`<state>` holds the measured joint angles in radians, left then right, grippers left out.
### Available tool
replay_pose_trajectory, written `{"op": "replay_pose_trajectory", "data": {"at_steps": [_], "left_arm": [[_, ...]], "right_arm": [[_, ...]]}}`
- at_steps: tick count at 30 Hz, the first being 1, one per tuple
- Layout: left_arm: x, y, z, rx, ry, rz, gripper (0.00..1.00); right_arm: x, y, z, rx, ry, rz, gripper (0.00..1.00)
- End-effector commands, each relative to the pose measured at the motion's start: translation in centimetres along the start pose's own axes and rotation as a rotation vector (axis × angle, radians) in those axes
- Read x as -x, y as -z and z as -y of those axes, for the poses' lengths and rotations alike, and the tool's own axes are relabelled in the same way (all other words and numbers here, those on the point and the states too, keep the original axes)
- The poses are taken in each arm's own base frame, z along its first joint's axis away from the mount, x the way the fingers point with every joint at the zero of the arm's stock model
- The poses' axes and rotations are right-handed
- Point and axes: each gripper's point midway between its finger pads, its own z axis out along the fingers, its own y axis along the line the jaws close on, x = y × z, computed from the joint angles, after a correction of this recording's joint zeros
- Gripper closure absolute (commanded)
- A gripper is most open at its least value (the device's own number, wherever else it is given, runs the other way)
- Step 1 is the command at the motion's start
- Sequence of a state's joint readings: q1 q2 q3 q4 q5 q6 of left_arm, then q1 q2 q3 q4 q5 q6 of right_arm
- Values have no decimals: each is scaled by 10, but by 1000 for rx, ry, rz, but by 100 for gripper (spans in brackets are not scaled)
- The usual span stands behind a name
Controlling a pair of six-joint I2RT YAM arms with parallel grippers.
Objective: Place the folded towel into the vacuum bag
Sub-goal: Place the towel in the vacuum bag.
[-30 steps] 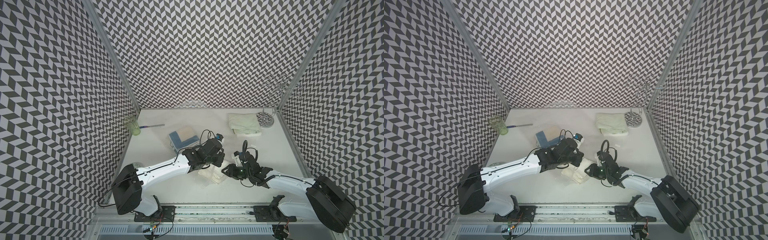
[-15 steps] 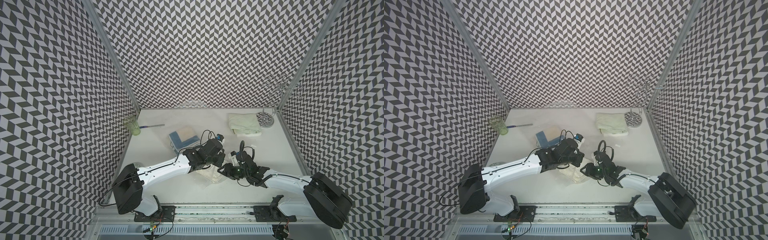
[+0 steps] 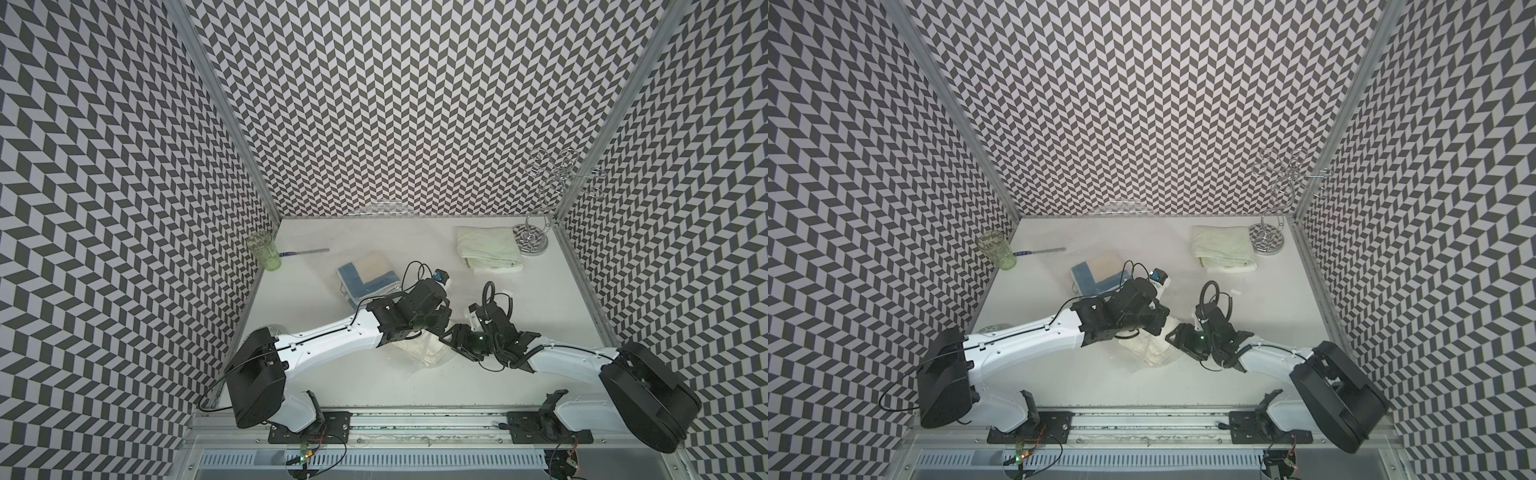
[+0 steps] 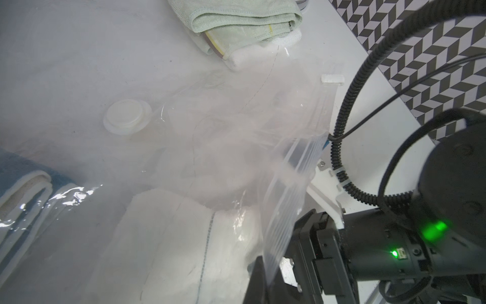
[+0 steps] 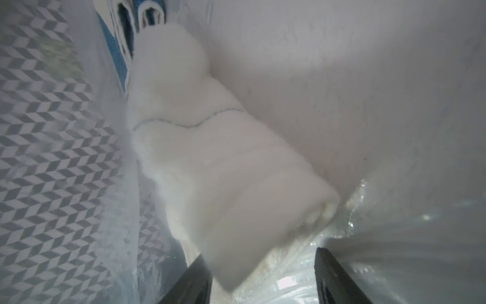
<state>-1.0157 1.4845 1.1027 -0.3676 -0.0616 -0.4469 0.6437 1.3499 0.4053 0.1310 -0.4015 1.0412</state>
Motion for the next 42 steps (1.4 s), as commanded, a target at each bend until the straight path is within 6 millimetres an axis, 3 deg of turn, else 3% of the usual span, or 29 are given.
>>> {"op": "replay_pose_trajectory", "data": {"at_steps": [1,7,16,21,28,32,35,38,42], "left_arm": [[11,2,11,-33,-2,35,100],[12,0,14,-41,-11,32,100],[10,-3,14,-46,-14,28,100],[10,-4,14,-46,-16,29,100],[12,-2,12,-38,-27,31,100],[14,-2,13,-41,-27,33,100],[14,-3,13,-42,-26,31,100],[12,-2,13,-41,-25,27,100],[13,-2,13,-41,-25,25,100]], "right_arm": [[10,-2,-14,48,-3,35,46],[4,-11,-30,112,30,9,70],[-16,-38,-75,213,105,-86,86],[-27,-48,-86,232,151,-151,91],[-56,-29,-83,248,313,-294,93],[-50,-29,-72,221,343,-306,94],[-40,-45,-72,202,349,-294,94],[-31,-62,-80,206,331,-264,94],[-23,-70,-102,261,296,-211,93]]}}
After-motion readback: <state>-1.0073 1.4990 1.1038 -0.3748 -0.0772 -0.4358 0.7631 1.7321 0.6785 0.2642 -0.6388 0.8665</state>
